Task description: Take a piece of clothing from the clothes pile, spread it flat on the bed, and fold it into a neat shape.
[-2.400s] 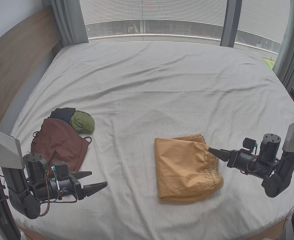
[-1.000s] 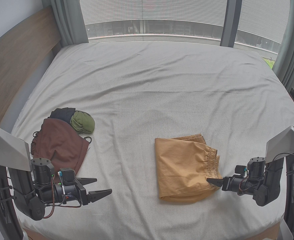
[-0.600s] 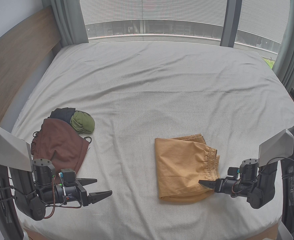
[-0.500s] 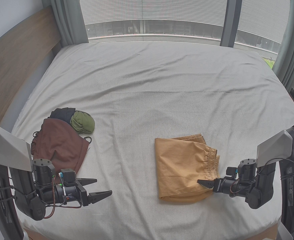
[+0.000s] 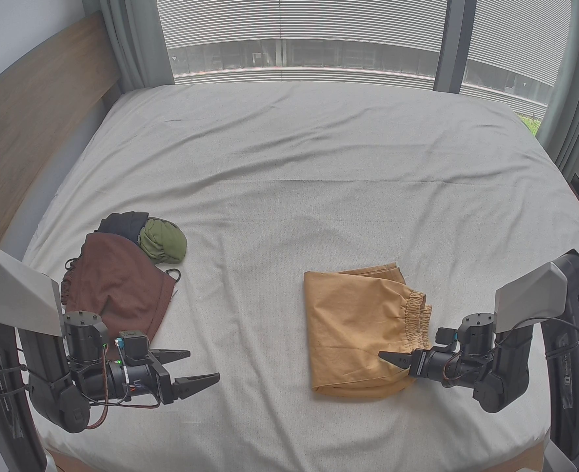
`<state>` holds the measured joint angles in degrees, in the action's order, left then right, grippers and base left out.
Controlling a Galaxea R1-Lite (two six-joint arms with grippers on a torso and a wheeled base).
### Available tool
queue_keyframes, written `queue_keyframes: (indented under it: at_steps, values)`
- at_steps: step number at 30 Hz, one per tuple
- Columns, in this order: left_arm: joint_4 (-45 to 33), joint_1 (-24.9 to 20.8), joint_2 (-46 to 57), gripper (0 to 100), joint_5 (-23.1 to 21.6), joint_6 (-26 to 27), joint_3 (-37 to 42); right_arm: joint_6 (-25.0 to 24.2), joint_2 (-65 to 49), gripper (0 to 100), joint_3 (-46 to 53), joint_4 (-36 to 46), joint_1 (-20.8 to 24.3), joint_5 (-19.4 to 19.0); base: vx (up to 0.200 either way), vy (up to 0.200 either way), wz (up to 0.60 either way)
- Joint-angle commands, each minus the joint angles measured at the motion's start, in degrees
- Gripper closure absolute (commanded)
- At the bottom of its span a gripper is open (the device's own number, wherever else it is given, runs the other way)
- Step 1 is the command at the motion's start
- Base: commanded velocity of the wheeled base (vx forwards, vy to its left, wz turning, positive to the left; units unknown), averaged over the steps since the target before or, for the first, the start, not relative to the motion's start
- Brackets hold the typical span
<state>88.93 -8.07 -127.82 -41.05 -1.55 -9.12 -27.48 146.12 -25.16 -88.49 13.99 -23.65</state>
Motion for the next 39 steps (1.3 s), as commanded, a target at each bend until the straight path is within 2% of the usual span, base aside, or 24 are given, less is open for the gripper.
queue_keyframes:
  at_steps: [1,12,17,21,30,36,39]
  values:
    - [0.0,0.1,0.0,0,0.1,0.0,-0.1,-0.1,0.4,100,-0.4,0.2,0.3,0.2,0.0,0.0,0.0]
    - [0.1,0.2,0.2,0,0.1,0.1,-0.5,-0.4,-0.7,100,0.0,0.1,1.8,0.6,0.0,0.0,0.0]
    - [0.1,0.2,0.4,0,0.1,0.1,-0.5,-0.2,-6.5,100,1.2,0.1,3.1,0.5,0.0,0.0,0.0]
    - [0.1,0.6,0.5,0,0.1,0.1,-0.5,-0.6,-11.6,100,1.8,0.2,5.7,0.4,0.0,0.0,0.0]
    - [0.1,0.7,0.6,0,0.1,0.1,-0.5,-1.6,-15.5,100,0.3,0.2,7.7,0.3,0.0,0.0,0.0]
    - [0.1,0.7,0.6,0,0.1,0.1,-0.5,-1.6,-18.5,100,-0.7,0.2,7.8,-3.6,0.0,0.0,0.0]
    - [0.1,0.7,0.6,0,0.1,0.1,-0.4,-1.6,-19.4,100,-1.7,0.2,8.0,-4.0,0.0,0.0,0.0]
